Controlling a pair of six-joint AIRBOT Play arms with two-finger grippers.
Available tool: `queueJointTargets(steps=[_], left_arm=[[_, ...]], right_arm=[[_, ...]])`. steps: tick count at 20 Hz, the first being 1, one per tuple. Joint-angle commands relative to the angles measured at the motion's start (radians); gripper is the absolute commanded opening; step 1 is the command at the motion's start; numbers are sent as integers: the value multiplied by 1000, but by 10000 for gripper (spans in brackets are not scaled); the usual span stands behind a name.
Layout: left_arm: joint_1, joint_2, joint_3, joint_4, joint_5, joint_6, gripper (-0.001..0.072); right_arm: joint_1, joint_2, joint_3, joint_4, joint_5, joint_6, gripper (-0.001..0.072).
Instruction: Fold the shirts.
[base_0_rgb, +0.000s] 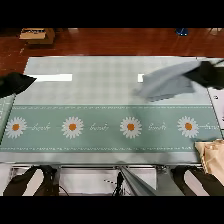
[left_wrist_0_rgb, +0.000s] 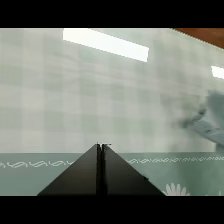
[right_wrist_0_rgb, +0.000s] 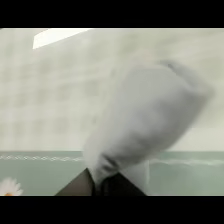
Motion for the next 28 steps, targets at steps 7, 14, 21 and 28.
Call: queueJointTargets(steps=[7, 14, 21, 28], left_arm=[[1, -256, 0, 8, 204, 82, 21], [8, -380, 1, 8, 371, 134, 21], [108, -426, 21, 8, 396, 134, 22], [174, -425, 65, 8, 396, 134, 21]], right_arm=[[-508, 92, 120, -510, 549, 5, 38], [-586, 107, 120, -1012, 597, 27, 38], [-885, 106, 89, -1020, 552, -31, 38], [-1026, 108, 84, -1051, 544, -66, 40]])
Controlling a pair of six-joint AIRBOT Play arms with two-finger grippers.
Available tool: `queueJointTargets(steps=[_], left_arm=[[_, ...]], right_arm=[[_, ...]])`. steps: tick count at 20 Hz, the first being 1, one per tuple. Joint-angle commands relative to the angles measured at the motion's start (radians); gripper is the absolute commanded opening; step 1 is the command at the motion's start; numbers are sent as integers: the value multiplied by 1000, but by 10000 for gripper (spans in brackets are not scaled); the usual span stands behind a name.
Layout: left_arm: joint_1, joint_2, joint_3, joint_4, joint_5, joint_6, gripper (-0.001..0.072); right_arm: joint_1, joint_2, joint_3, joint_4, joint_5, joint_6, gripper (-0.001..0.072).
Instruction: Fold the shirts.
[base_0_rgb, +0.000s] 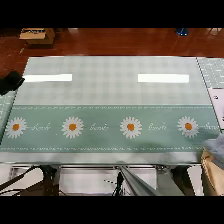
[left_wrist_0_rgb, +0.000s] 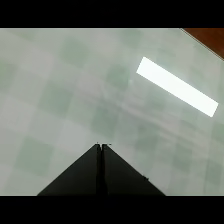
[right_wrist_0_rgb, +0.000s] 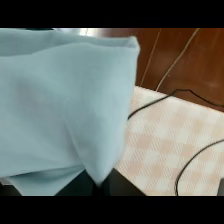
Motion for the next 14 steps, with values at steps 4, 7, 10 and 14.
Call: queueJointTargets(steps=[4, 7, 10, 14], left_arm=[[28, -1, 56, 0, 3, 1, 21], [28, -1, 59, 0, 2, 1, 22], [28, 1, 59, -26, 2, 0, 29], [-2, 1, 109, -103, -39, 32, 720]], right_arm=[[-105, 9, -2, -14, -18, -13, 396], [-143, 11, -2, -12, -45, 2, 497], [-142, 9, 31, 151, -191, -29, 496], [18, -11, 113, 636, -480, -193, 496]])
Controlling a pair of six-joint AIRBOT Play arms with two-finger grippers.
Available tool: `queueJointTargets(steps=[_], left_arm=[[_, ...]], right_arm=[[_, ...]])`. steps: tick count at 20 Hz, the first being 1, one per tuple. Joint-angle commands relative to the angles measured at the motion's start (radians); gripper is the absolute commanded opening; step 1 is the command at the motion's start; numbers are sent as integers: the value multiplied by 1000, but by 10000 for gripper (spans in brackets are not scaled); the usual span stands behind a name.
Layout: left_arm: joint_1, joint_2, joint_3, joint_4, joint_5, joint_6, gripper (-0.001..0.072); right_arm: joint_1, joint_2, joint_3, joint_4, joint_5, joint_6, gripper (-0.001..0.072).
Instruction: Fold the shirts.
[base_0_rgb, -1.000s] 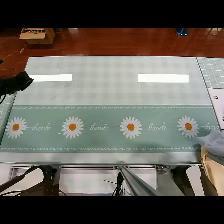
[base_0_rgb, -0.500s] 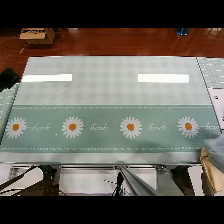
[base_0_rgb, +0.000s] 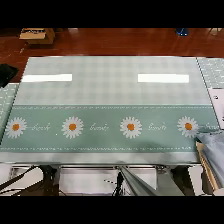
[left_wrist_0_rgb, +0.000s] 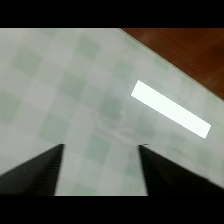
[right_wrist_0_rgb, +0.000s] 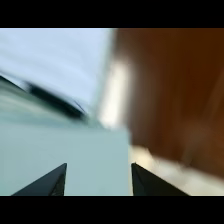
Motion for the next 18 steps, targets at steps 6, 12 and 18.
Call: queueJointTargets(steps=[6, 12, 18], left_arm=[[-398, 0, 179, 304, -309, 1, 720], [-736, -23, 184, 743, -429, -425, 720], [-779, -41, 184, 742, -456, -477, 720]], right_arm=[[820, -216, 47, 418, -185, -19, 496], [1369, -481, 47, 183, -176, 18, 605], [1481, -535, 47, 177, -166, 66, 602]])
